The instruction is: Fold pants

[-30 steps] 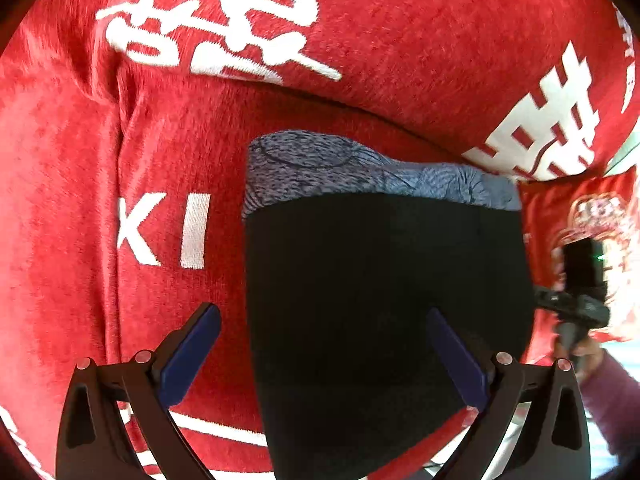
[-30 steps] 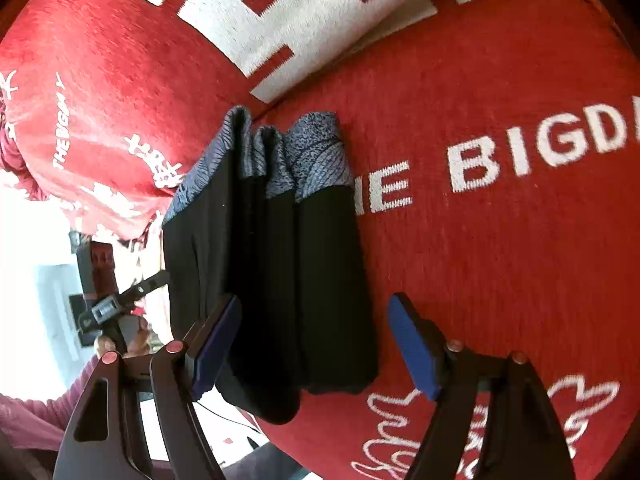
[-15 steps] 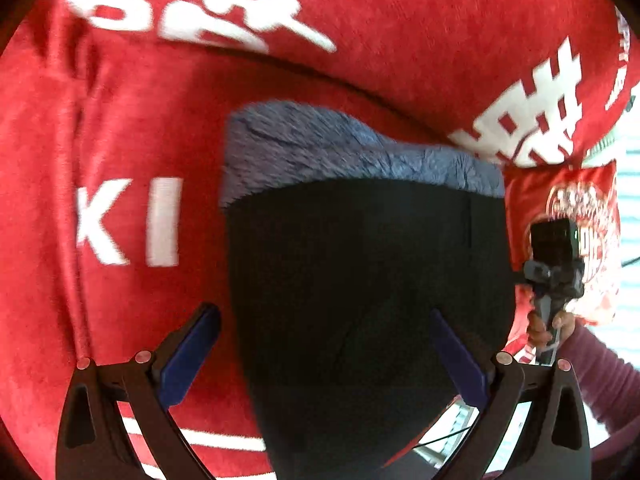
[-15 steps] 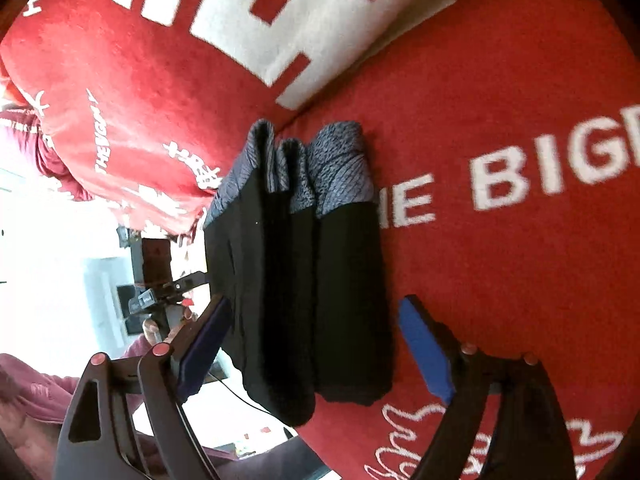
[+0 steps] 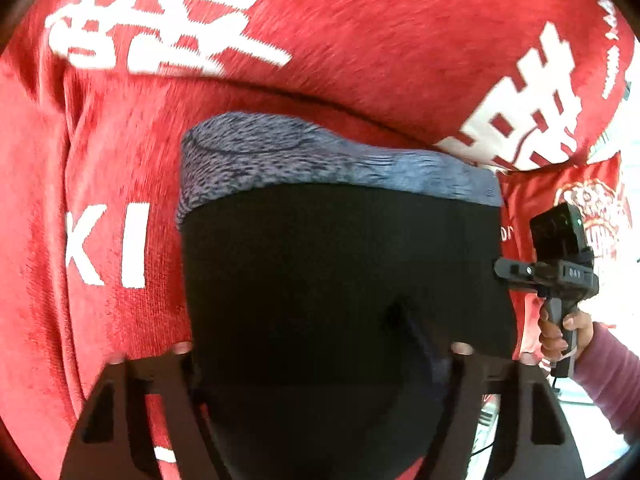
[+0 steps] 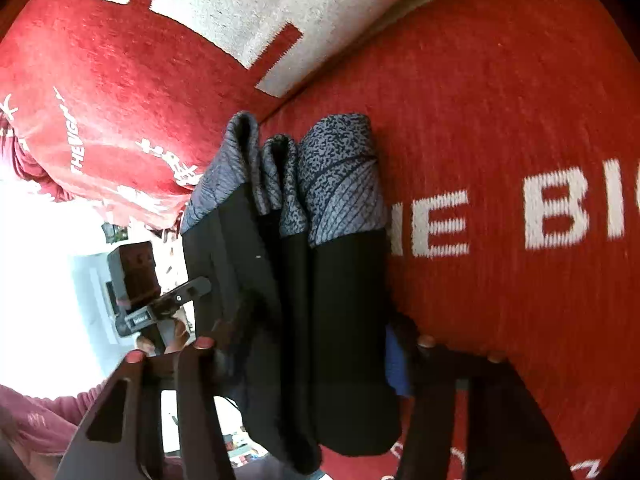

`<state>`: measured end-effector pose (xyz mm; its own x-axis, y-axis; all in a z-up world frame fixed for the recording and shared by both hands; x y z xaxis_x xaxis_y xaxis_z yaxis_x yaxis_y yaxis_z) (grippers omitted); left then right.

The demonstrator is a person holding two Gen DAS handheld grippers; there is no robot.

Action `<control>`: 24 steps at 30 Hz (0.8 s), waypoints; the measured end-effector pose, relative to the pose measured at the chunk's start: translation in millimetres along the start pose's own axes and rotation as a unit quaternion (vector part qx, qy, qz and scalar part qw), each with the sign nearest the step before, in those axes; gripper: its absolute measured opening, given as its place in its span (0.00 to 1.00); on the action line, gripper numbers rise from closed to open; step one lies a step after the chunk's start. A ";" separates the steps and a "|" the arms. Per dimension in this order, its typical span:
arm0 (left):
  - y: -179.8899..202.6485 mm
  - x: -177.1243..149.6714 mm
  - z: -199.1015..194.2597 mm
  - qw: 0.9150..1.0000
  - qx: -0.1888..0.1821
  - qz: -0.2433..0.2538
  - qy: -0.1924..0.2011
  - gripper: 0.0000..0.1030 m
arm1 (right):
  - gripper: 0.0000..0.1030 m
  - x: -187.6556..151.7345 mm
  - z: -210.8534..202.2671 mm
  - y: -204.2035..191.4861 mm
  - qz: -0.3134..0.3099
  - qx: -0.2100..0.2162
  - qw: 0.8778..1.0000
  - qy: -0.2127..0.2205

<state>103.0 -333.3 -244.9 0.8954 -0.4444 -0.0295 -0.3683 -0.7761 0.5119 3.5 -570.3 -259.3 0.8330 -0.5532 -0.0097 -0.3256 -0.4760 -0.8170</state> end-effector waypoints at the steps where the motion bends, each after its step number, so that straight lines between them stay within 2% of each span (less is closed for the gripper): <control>1: 0.7 -1.4 -5.7 1.000 0.001 0.002 0.004 0.63 | 0.48 -0.6 -2.9 -3.2 0.006 0.006 1.000 0.006; 3: 2.9 -6.6 -19.3 1.000 0.002 0.003 0.011 0.60 | 0.43 -2.6 -8.3 -9.0 0.011 0.021 1.000 0.015; 6: 8.6 -16.3 -33.5 1.000 0.001 -0.003 0.018 0.60 | 0.42 -9.2 -17.1 -24.5 0.013 0.051 0.998 0.021; 9: 11.4 -34.6 -53.9 1.000 0.002 -0.012 0.025 0.60 | 0.42 -20.0 -19.4 -40.5 0.006 0.062 0.998 0.013; 17: -8.0 -86.8 -85.1 0.999 0.011 -0.032 0.007 0.60 | 0.42 -75.7 -7.0 -75.4 0.019 0.088 0.996 0.002; 21: -33.9 -104.1 -78.7 0.999 0.033 -0.024 -0.004 0.60 | 0.42 -106.0 9.7 -75.1 0.031 0.076 0.997 0.007; 23: -51.4 -108.0 -68.6 0.998 0.064 -0.018 -0.002 0.60 | 0.42 -121.6 19.7 -61.8 0.037 0.050 0.998 0.002; 24: -62.7 -108.7 -63.1 0.996 0.087 -0.014 0.005 0.65 | 0.44 -125.6 27.2 -58.5 0.033 0.025 0.999 -0.003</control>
Point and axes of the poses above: each gripper's, at about its wrist camera, not at the fingertips, and z roughly the way its jaws point, y to its right, x to its top, the point moved 7 cm from there along z, roughly the way its jaws point, and after that the axes turned 10 degrees about -z, right-handed, at the moved point
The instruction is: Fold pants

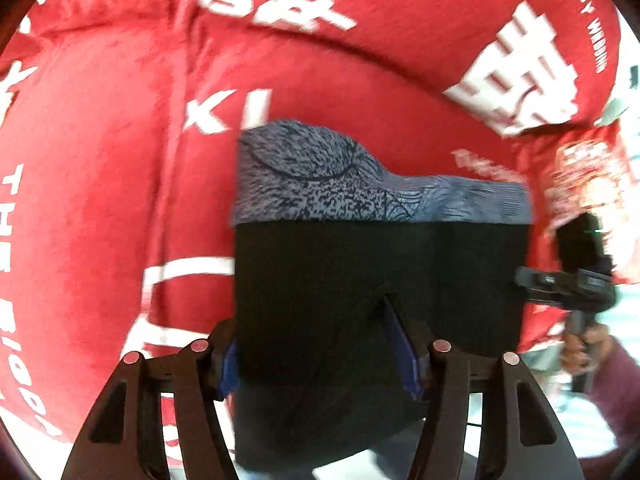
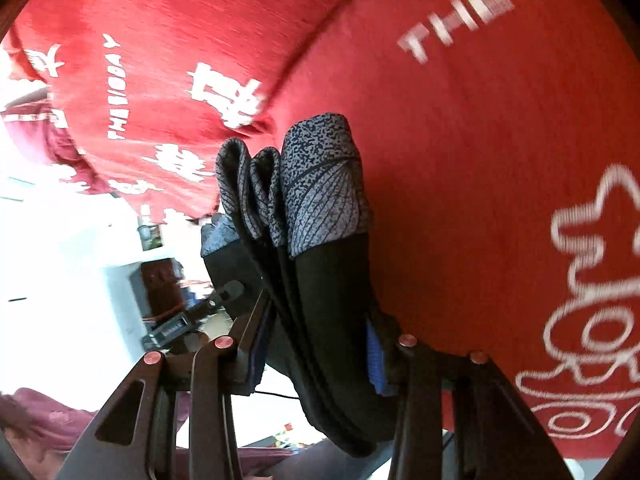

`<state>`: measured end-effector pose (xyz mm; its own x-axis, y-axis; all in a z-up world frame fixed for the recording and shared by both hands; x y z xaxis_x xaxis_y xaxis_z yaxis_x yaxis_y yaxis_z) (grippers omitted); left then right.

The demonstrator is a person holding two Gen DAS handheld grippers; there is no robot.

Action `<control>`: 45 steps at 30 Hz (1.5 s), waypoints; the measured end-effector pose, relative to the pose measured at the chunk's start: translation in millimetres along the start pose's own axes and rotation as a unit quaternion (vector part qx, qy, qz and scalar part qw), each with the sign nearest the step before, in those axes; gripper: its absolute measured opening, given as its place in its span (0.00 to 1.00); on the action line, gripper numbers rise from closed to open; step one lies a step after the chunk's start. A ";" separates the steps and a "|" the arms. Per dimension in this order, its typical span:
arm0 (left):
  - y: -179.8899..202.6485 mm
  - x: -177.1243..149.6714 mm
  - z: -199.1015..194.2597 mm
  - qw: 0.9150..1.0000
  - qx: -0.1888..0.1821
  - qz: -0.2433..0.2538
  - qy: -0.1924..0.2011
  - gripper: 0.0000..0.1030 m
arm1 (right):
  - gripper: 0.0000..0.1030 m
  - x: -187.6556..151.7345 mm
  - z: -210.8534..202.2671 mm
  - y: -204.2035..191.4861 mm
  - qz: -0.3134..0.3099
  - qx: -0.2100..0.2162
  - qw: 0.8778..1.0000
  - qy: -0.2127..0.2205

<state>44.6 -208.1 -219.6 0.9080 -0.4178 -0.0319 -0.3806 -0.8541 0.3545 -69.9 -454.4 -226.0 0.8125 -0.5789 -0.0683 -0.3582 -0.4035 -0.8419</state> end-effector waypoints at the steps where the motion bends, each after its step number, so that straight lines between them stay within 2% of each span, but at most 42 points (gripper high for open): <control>1: -5.3 0.8 2.6 1.000 0.004 0.000 0.008 0.75 | 0.45 -2.4 3.7 4.4 -0.011 -0.031 0.999 0.005; 4: -16.0 3.7 8.2 1.000 -0.002 -0.012 0.020 0.89 | 0.52 1.6 5.8 10.9 -0.015 -0.063 0.998 0.025; 6: -20.0 3.9 10.7 1.000 0.006 -0.014 0.027 0.96 | 0.59 2.0 7.7 15.4 -0.031 -0.107 0.994 0.024; 9: -19.6 2.1 8.7 0.999 0.021 -0.019 0.028 0.97 | 0.72 2.3 8.0 11.3 -0.048 -0.161 0.985 0.028; 12: -19.6 -2.8 0.9 0.998 0.054 -0.012 0.034 0.97 | 0.77 -4.9 0.2 6.7 -0.042 -0.216 0.975 0.037; 14: -17.7 -9.7 -6.7 0.995 0.090 0.005 0.040 0.97 | 0.77 -13.1 -7.7 5.7 -0.035 -0.239 0.970 0.039; 19: -4.8 -30.7 -29.1 0.991 0.119 0.034 0.049 0.97 | 0.81 -40.9 -23.7 -7.5 -0.027 -0.303 0.952 0.046; 22: 3.1 -44.5 -40.8 0.985 0.156 0.053 0.056 0.99 | 0.89 -59.7 -27.4 -21.9 -0.030 -0.331 0.942 0.050; 23: 5.6 -49.8 -44.2 0.982 0.172 0.060 0.055 0.99 | 0.97 -64.4 -27.6 -27.7 -0.034 -0.346 0.936 0.051; 25: 10.3 -57.6 -52.6 0.981 0.175 0.067 0.054 0.99 | 1.00 -74.7 -28.4 -43.3 -0.048 -0.373 0.925 0.053; 29: 22.9 -69.0 -78.2 0.982 0.167 0.068 0.065 0.99 | 1.00 -90.0 -24.5 -82.9 -0.064 -0.379 0.921 0.066; 33: 29.2 -76.4 -103.3 0.980 0.172 0.066 0.074 0.99 | 1.00 -102.5 -23.8 -111.5 -0.067 -0.399 0.913 0.059; 38: 32.8 -81.1 -136.5 0.980 0.166 0.059 0.088 0.99 | 1.00 -118.4 -34.4 -144.2 -0.047 -0.393 0.915 0.071; 45: 39.5 -93.1 -158.0 0.980 0.160 0.075 0.093 0.99 | 1.00 -130.9 -48.6 -175.9 -0.042 -0.396 0.912 0.094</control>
Point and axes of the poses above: each gripper's, at about its wrist camera, not at the fingertips, and z roughly the way its jaws point, y to its right, x to its top, the point moved 7 cm from there along z, roughly the way its jaws point, and after that the axes turned 10 degrees about -z, right-handed, at the moved point
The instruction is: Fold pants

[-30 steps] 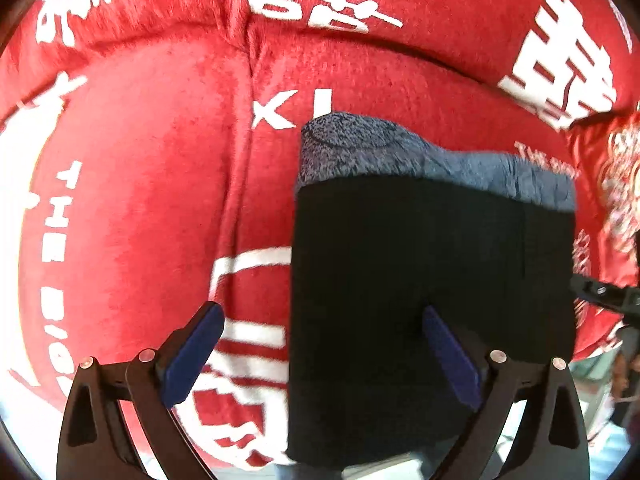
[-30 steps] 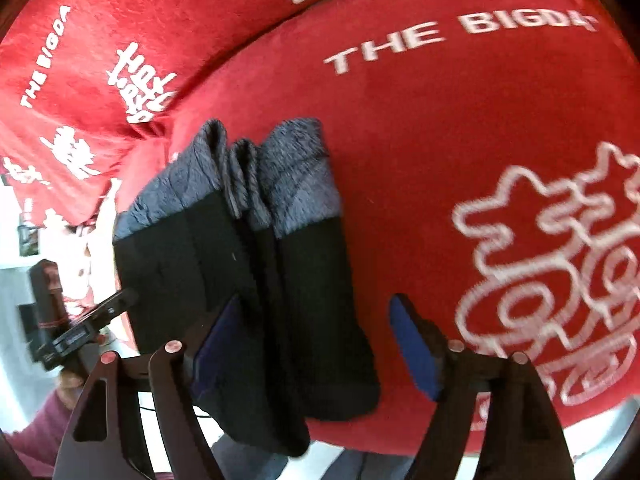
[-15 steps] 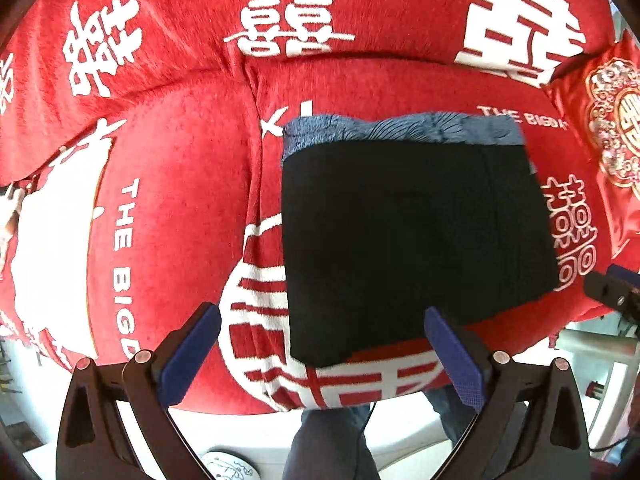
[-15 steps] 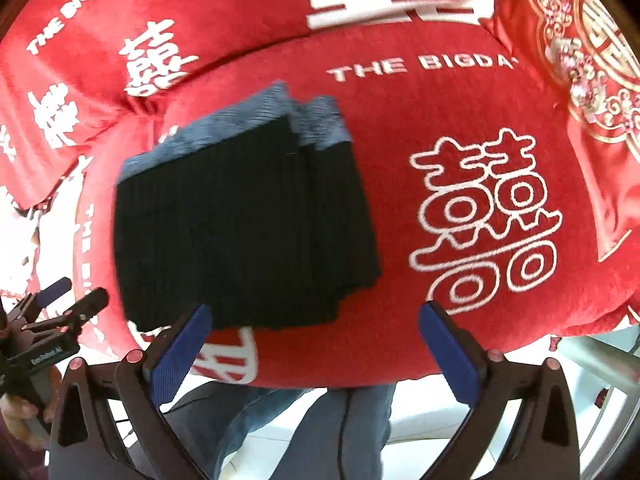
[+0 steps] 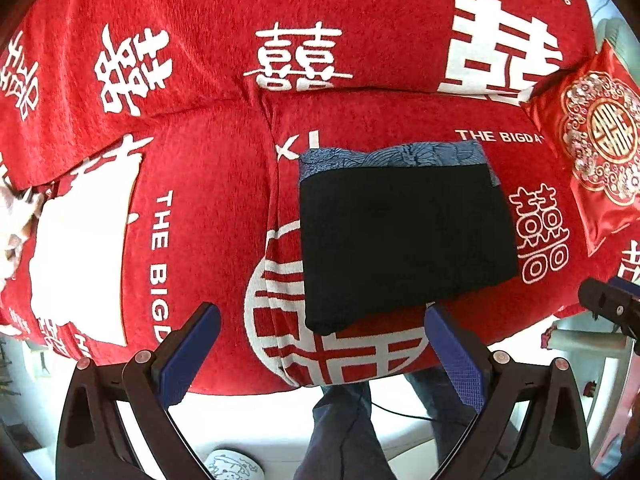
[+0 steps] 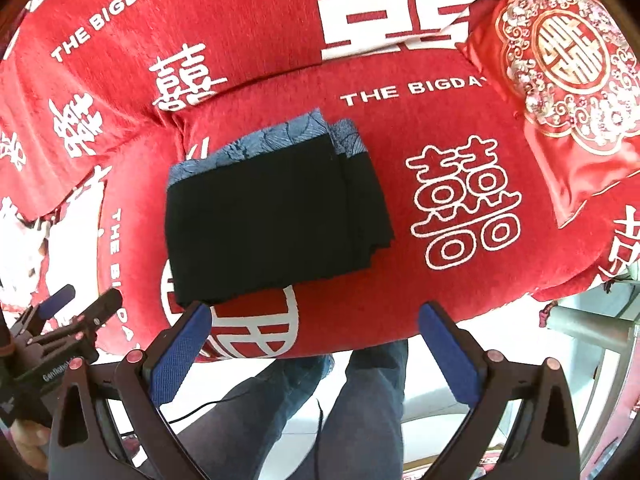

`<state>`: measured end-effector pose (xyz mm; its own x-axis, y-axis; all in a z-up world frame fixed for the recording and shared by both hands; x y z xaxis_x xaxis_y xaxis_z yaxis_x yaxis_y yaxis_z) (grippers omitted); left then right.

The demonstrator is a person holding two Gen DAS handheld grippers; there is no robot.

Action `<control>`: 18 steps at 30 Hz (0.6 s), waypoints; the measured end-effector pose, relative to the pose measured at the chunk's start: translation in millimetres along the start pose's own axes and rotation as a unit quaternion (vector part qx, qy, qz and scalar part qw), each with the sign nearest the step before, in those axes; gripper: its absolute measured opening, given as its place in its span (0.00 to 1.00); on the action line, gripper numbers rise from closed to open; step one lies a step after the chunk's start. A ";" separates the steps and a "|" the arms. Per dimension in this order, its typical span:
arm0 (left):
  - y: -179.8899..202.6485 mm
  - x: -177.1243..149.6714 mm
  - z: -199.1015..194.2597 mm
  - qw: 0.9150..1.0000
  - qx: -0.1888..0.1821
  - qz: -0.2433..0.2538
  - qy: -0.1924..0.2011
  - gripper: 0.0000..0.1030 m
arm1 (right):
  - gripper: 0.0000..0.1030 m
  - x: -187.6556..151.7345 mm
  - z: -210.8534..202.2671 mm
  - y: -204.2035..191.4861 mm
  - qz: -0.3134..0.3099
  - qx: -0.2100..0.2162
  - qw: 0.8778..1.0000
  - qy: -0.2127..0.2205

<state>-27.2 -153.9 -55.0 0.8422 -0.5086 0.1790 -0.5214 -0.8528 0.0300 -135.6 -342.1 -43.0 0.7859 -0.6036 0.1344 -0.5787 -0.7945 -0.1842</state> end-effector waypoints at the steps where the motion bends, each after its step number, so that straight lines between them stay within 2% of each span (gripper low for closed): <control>1: 0.8 -1.3 -3.7 1.000 -0.002 -0.001 0.001 0.99 | 1.00 -0.1 -2.3 -2.4 -0.002 0.003 1.000 0.001; 4: 2.6 -2.1 -11.3 1.000 -0.007 -0.010 0.004 0.99 | 1.00 1.3 -8.1 -10.2 -0.007 0.022 1.000 0.006; 8: 4.3 0.9 -24.4 0.999 0.003 -0.026 0.021 0.99 | 1.00 5.0 -12.9 -15.8 -0.022 0.031 0.999 0.008; 10: 5.8 0.4 -28.5 0.999 0.008 -0.037 0.023 0.99 | 1.00 6.6 -16.6 -13.4 -0.033 0.015 0.999 0.004; 12: 9.1 -1.9 -32.4 0.999 0.007 -0.047 0.024 0.99 | 1.00 6.3 -24.8 -10.4 -0.041 0.021 0.999 0.005; 18: 29.1 -11.3 -47.0 0.998 0.016 -0.050 0.031 0.99 | 1.00 3.4 -35.0 4.2 -0.066 -0.002 0.998 -0.006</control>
Point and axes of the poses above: each gripper's, at about its wrist camera, not at the fingertips, and z roughly the way its jaws point, y to its right, x to its top, the point moved 7 cm from there along z, roughly the way its jaws point, and after that the axes turned 10 degrees about -z, right-handed, at the moved point
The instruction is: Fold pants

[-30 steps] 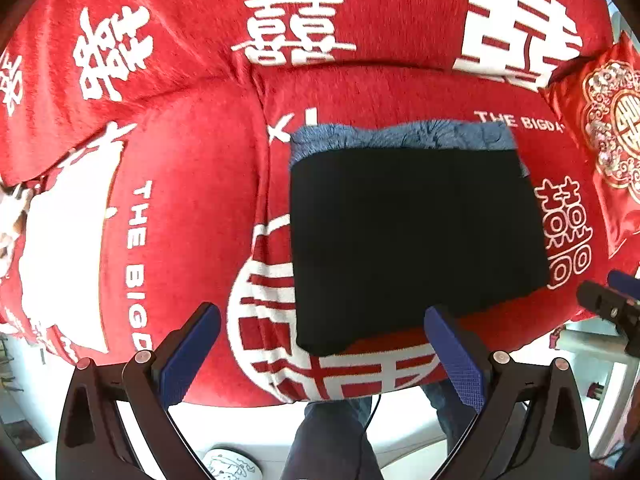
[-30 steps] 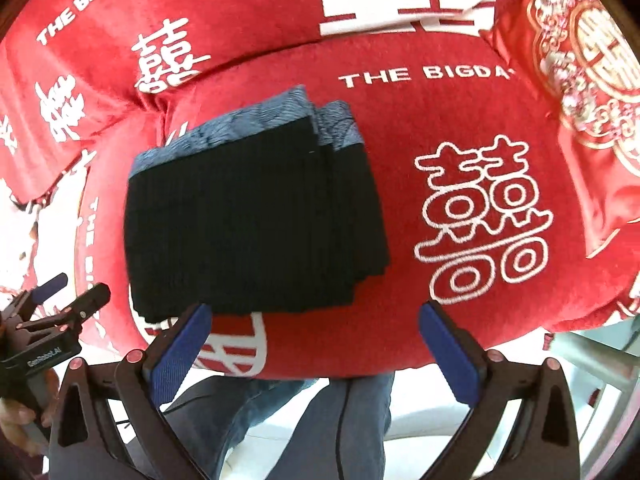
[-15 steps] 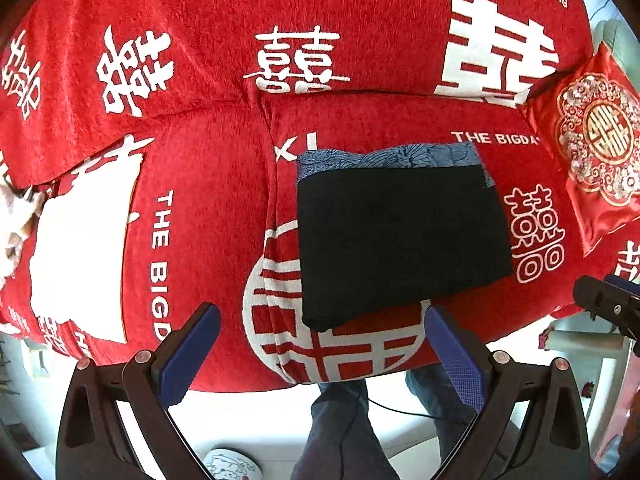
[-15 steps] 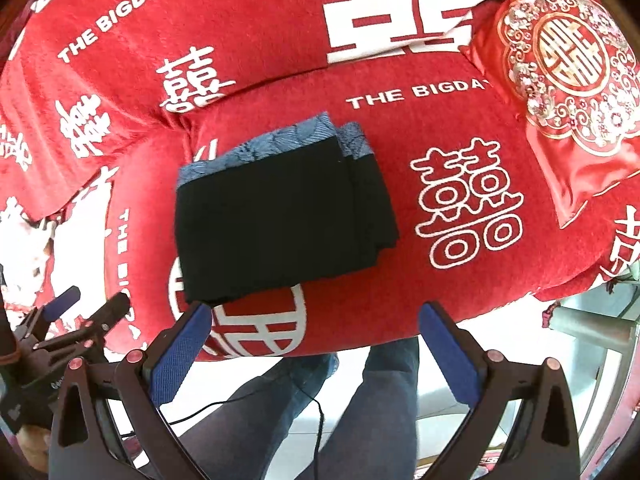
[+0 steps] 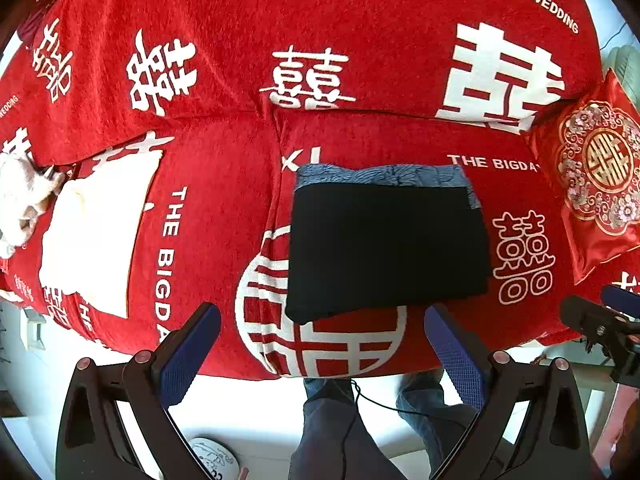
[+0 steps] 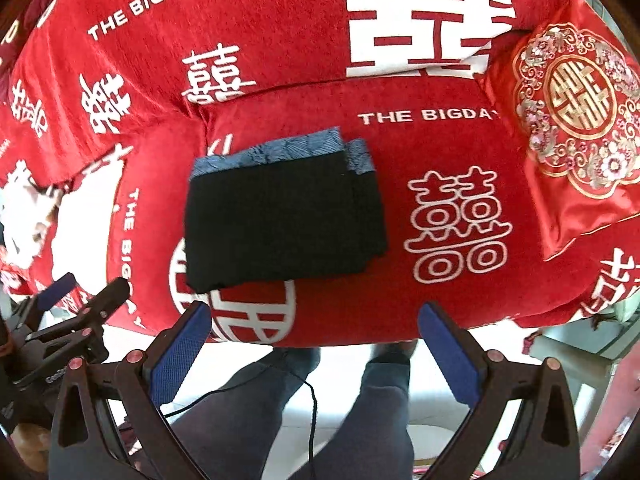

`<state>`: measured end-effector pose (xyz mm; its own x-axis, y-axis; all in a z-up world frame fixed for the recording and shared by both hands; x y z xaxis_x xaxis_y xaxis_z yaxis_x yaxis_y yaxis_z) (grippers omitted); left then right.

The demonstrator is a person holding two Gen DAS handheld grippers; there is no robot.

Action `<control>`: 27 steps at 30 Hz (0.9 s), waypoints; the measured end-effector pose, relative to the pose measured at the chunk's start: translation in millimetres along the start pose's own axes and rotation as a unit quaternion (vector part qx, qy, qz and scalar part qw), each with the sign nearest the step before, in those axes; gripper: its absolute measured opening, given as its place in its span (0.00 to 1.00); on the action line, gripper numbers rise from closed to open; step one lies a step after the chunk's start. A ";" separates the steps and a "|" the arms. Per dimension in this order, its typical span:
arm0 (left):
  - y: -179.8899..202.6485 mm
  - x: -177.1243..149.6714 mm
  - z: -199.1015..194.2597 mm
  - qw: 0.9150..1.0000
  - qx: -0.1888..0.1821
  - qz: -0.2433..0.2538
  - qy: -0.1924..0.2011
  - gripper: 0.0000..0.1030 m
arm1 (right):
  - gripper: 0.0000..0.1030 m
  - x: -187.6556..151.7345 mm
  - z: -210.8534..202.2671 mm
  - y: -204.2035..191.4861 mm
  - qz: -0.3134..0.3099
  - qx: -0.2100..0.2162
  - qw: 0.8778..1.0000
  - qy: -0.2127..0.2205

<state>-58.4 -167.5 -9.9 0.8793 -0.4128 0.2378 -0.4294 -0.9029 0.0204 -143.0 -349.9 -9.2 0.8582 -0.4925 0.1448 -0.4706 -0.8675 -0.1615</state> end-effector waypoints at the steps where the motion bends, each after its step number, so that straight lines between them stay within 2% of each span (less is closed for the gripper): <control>1: 1.6 -0.8 -2.8 1.000 0.002 0.001 0.002 0.99 | 1.00 -0.1 -0.8 1.7 0.001 0.000 1.000 -0.001; 14: 12.3 -3.6 -18.8 1.000 0.018 -0.004 0.017 0.99 | 1.00 2.0 -10.1 -1.8 -0.036 0.001 0.999 0.000; 27: 10.2 -3.0 -18.2 1.000 0.023 -0.006 0.014 0.99 | 1.00 3.1 -6.3 -1.7 -0.037 -0.001 0.999 -0.008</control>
<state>-69.1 -173.3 7.2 0.8777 -0.3995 0.2647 -0.4089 -0.9123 -0.0209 -140.8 -350.4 -2.3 0.8941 -0.4251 0.1414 -0.4053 -0.9020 -0.1489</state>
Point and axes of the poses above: each gripper's, at about its wrist camera, not at the fingertips, and z roughly the way its jaws point, y to its right, x to its top, the point moved 7 cm from there along z, roughly the way its jaws point, and after that the axes turned 10 degrees about -z, right-handed, at the moved point
